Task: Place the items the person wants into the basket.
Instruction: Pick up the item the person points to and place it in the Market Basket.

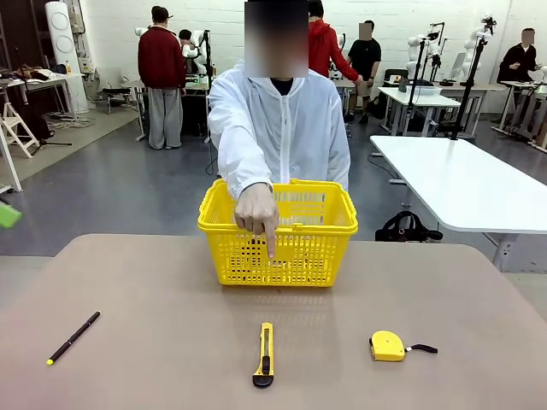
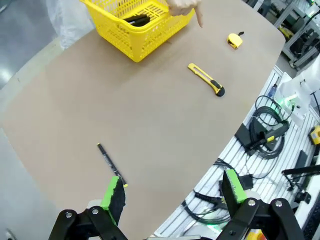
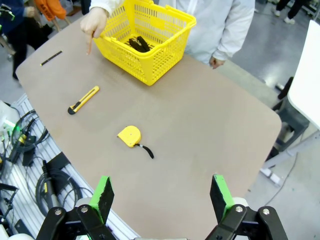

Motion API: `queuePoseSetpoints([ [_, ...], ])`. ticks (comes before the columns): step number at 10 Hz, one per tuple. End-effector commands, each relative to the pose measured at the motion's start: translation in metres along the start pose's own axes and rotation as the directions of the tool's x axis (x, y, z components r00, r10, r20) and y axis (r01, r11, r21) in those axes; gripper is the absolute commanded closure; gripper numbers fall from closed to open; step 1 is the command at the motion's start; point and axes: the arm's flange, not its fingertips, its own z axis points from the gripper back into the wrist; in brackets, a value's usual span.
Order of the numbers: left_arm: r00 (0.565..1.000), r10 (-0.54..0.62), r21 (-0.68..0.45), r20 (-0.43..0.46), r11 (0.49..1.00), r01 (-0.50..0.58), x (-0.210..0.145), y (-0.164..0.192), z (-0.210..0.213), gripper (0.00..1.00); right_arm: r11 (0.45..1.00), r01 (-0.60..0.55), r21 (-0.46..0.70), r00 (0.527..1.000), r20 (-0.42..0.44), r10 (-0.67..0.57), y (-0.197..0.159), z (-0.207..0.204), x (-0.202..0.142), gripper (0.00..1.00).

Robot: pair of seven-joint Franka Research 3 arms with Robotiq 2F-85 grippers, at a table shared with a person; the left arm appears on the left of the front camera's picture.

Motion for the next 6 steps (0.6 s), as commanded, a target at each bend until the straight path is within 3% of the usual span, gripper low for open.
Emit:
queuePoseSetpoints([
  [1, 0.981, 0.184, 0.060, -0.062, 0.982, -0.181, 0.074, -0.045, -0.026, 0.00, 1.000, 0.004, 0.003, 1.000, -0.008, -0.004, -0.001, 0.000, 0.001, 0.00],
  [2, 0.955, 0.277, 0.119, -0.107, 0.957, -0.264, 0.100, -0.082, -0.061, 0.00, 1.000, 0.004, 0.003, 1.000, -0.008, -0.004, -0.001, 0.000, 0.001, 0.00],
  [4, 0.917, 0.337, 0.259, -0.215, 0.925, -0.279, 0.148, -0.121, -0.138, 0.00, 1.000, 0.004, 0.003, 1.000, -0.008, -0.004, -0.001, 0.000, 0.001, 0.00],
  [6, 0.873, 0.414, 0.342, -0.258, 0.884, -0.318, 0.172, -0.156, -0.203, 0.00, 1.000, 0.004, 0.003, 1.000, -0.008, -0.004, -0.001, 0.000, 0.001, 0.00],
])
